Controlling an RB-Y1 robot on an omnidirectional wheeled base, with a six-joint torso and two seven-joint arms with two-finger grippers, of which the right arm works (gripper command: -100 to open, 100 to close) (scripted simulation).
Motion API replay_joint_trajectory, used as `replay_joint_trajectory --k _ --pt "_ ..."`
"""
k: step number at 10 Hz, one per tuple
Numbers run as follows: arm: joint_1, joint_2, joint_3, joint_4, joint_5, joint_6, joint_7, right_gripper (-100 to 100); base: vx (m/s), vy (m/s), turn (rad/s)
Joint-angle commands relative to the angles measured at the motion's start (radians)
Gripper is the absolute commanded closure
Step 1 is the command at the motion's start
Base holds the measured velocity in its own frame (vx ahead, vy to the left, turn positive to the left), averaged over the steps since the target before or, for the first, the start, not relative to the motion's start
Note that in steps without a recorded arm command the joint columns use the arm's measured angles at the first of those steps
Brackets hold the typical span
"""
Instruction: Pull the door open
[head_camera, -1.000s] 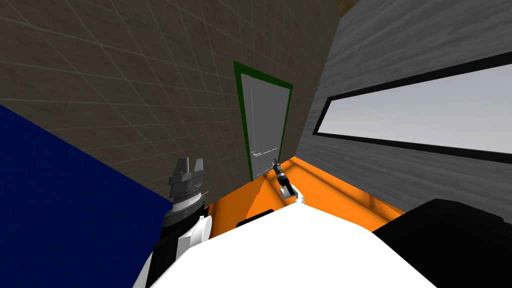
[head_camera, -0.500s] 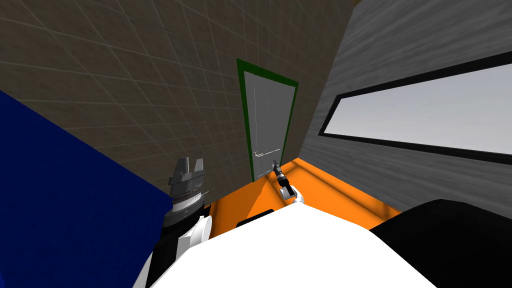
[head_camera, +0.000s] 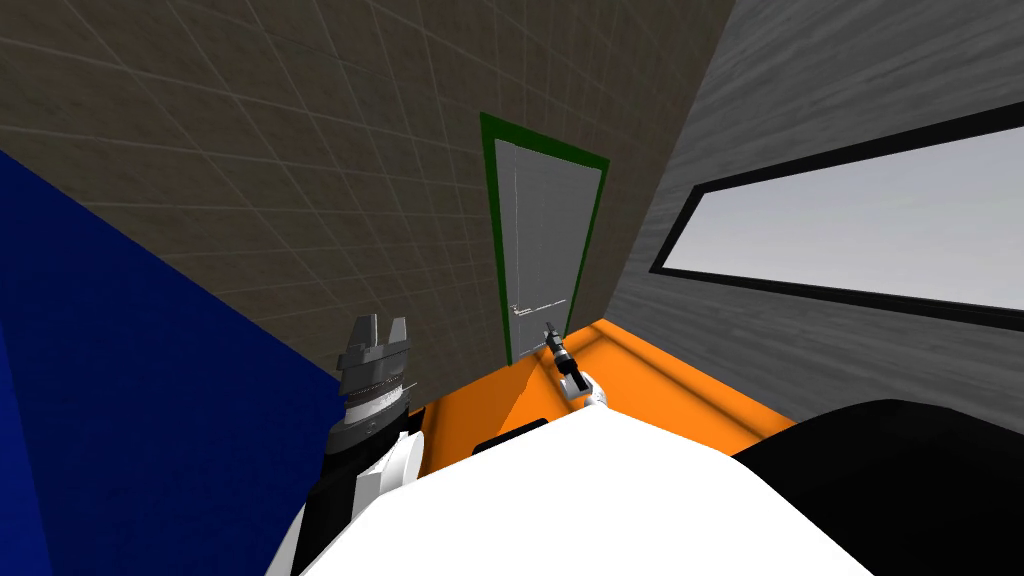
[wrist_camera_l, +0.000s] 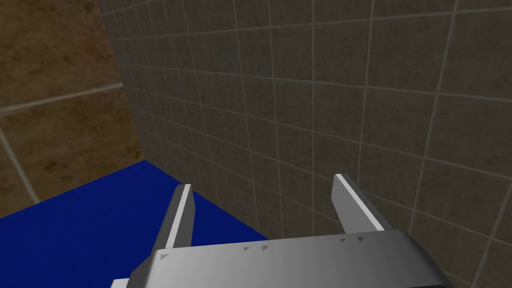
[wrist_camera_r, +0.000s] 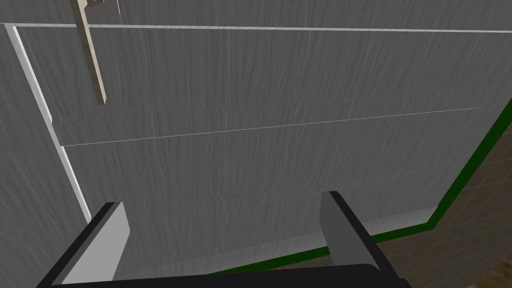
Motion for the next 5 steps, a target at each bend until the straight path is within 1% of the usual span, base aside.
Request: replay_joint_trajectory --k 1,2,3,4,5 --pt "-0.009 -0.003 -0.001 0.037 0.0 -0.009 -0.004 -100 0.045 -0.011 0.068" --pt "-0.026 -0.007 -0.002 0.078 0.002 -0.021 -0.01 -100 0.046 -0.007 0.115" --pt "-0.026 -0.007 -0.002 0.084 0.002 -0.021 -0.01 -100 0.04 -0.01 0.044" --pt "-0.043 -0.012 -0.004 0.127 0.003 -0.034 -0.016 -100 0.054 -0.01 0.096" --pt "-0.043 -0.012 -0.004 0.132 0.003 -0.034 -0.016 -100 0.053 -0.015 0.055"
